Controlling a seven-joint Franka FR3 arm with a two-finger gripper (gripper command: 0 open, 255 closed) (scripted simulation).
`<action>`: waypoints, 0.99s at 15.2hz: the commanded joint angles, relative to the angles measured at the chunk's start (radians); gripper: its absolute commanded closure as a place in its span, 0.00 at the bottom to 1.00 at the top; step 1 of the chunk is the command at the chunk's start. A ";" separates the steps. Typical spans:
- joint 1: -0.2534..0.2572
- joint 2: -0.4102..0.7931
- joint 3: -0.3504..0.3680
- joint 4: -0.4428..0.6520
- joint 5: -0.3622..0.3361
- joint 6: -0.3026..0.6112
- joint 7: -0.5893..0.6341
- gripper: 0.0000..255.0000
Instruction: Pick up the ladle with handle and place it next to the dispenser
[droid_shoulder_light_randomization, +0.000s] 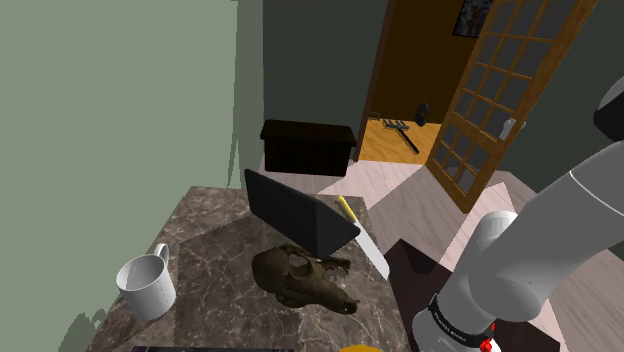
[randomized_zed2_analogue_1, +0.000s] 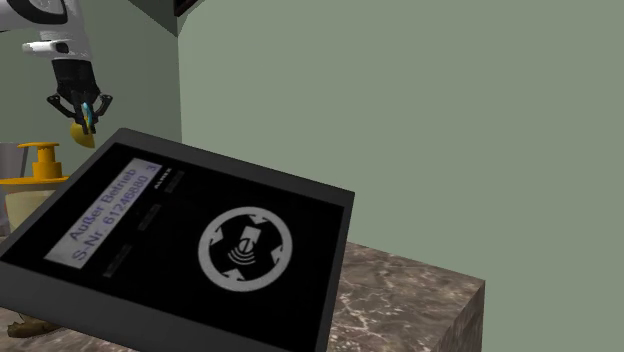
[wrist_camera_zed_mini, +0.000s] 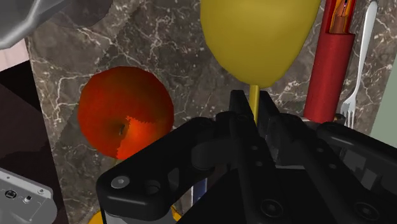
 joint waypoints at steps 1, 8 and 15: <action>0.004 -0.003 -0.001 -0.029 0.005 0.028 -0.003 1.00; -0.004 -0.001 0.029 -0.117 0.010 0.120 -0.004 1.00; -0.045 0.015 0.094 -0.194 0.003 0.215 0.004 1.00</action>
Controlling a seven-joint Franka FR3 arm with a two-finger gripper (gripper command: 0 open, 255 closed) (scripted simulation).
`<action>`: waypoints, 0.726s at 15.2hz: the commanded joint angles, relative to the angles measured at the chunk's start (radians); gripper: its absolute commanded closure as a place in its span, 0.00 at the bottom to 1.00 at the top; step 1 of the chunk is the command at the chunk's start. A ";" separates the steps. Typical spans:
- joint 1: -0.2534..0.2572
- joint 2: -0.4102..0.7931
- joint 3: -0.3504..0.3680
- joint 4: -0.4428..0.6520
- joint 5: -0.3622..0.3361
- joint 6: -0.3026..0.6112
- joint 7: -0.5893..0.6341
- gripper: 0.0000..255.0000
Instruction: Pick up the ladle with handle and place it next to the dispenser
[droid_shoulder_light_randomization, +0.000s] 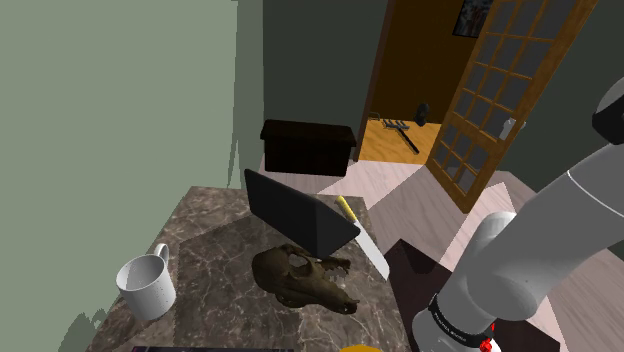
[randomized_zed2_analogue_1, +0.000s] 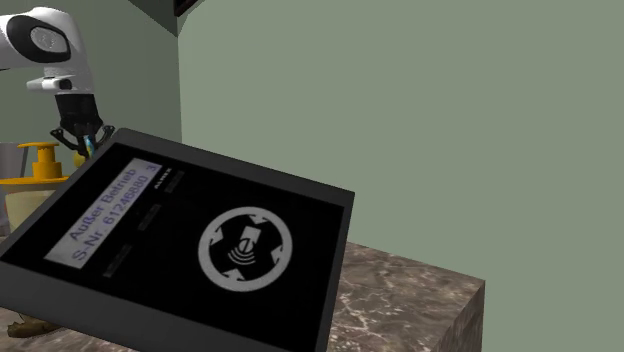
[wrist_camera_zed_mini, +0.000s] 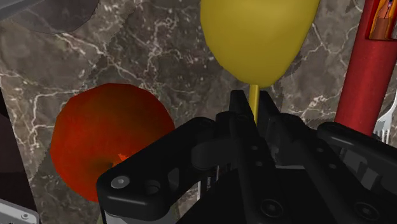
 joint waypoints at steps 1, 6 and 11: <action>-0.009 0.002 0.015 -0.024 0.000 0.027 0.001 1.00; -0.074 0.016 0.096 -0.071 -0.007 0.095 0.008 1.00; -0.168 0.013 0.201 -0.112 0.005 0.158 0.003 1.00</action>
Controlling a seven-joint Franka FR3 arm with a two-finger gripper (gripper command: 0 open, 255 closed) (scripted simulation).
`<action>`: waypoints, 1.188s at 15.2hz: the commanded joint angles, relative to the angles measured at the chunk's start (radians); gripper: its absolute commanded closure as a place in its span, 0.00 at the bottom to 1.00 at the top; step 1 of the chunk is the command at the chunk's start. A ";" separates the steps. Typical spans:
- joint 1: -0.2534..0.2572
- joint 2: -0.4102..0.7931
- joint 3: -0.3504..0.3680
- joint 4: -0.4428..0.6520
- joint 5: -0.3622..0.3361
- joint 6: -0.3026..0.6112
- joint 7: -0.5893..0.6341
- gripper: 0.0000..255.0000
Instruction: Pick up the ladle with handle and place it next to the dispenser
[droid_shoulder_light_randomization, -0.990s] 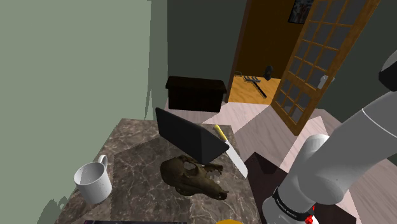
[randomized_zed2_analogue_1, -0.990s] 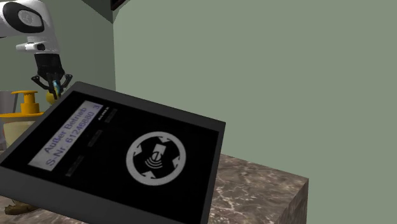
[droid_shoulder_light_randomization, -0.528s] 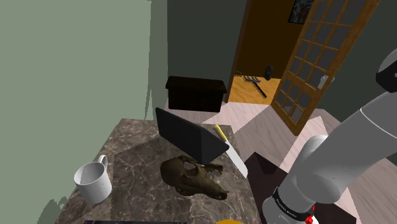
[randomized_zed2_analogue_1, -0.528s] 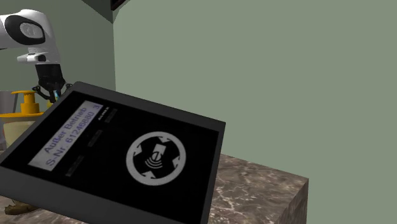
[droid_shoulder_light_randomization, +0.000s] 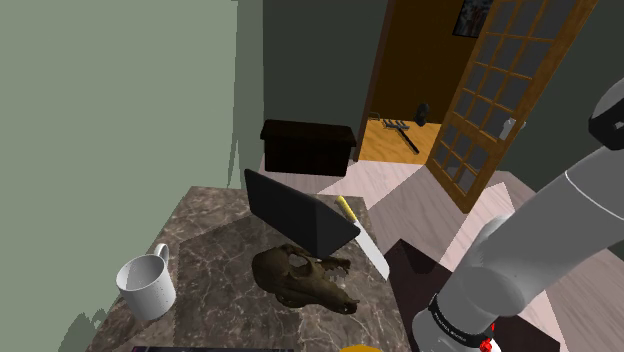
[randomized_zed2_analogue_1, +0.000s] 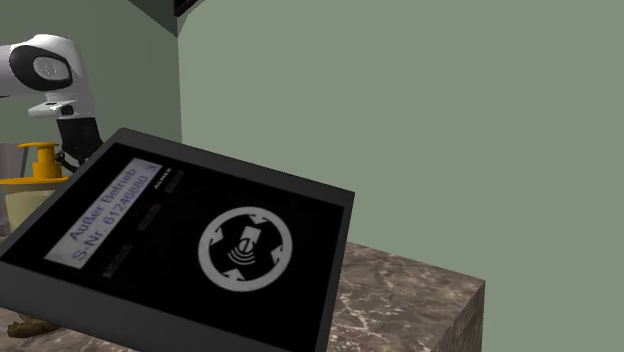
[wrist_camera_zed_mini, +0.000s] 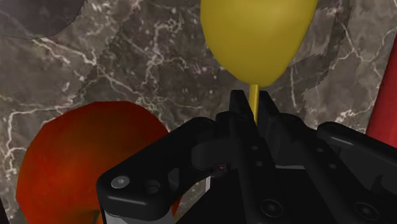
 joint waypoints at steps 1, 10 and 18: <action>-0.043 -0.006 0.047 -0.016 0.011 0.026 -0.005 1.00; -0.211 -0.066 0.226 -0.070 0.104 0.126 -0.064 1.00; -0.309 -0.120 0.336 -0.095 0.187 0.190 -0.116 1.00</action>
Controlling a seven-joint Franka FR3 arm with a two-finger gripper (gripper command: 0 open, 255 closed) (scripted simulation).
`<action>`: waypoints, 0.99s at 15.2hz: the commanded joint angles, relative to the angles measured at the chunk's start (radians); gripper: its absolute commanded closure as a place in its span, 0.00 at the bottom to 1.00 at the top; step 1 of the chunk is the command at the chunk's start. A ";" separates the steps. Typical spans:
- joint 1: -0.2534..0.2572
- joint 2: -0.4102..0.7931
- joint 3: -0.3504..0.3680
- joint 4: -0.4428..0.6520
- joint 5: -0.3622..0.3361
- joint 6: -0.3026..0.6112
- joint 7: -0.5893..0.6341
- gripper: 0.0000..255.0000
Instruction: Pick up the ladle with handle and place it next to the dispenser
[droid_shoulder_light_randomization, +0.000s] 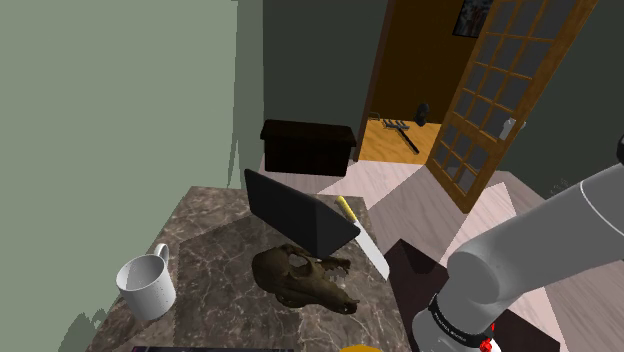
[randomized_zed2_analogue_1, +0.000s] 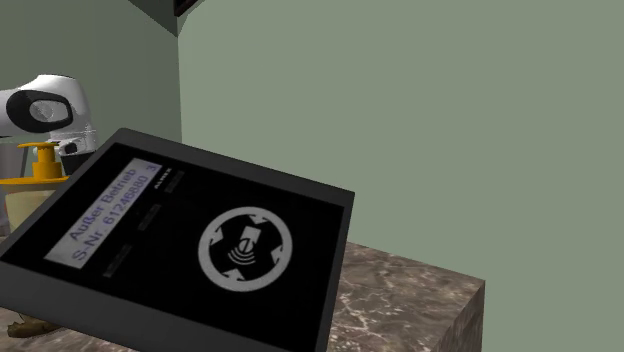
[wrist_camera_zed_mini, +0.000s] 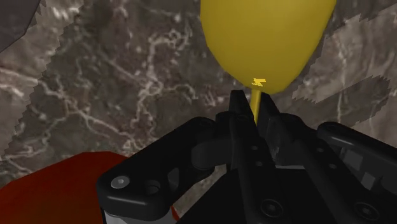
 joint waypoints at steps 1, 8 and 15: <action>-0.005 -0.005 0.008 -0.010 0.005 0.004 -0.005 1.00; -0.011 -0.008 0.013 -0.005 0.008 0.001 -0.007 0.00; 0.166 0.082 -0.164 -0.004 -0.120 -0.061 0.079 0.00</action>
